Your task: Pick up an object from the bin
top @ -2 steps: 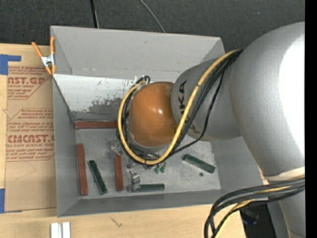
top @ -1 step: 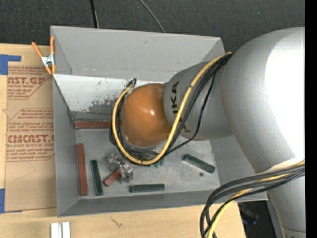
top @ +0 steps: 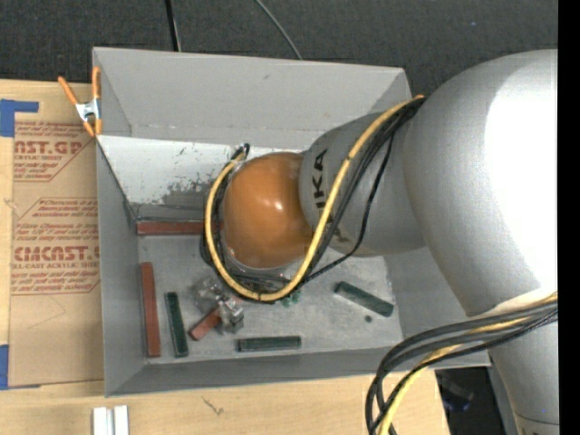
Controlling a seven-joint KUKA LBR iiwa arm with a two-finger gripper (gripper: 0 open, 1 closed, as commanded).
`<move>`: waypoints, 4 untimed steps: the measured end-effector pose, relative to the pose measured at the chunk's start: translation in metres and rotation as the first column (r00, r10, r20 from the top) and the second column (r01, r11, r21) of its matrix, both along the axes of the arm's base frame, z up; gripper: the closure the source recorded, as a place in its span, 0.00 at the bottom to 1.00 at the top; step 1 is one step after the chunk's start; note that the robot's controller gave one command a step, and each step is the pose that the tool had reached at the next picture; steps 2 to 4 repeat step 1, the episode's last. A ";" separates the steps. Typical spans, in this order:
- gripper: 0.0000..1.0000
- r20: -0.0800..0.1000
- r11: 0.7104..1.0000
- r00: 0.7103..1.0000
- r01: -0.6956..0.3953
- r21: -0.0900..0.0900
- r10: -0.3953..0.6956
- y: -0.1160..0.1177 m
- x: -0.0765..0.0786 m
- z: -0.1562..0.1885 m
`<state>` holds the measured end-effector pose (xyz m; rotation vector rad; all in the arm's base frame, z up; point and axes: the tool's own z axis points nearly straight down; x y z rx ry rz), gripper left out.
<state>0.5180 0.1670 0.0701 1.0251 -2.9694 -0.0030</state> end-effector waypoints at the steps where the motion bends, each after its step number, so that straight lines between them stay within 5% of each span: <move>1: 1.00 0.000 0.999 0.999 -0.037 -0.001 0.037 0.016 0.019 0.198; 4: 1.00 0.000 0.999 0.999 -0.037 -0.001 0.037 0.016 0.019 0.198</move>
Offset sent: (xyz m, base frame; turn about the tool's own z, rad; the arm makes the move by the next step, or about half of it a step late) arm 0.0000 0.0000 0.0000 0.0000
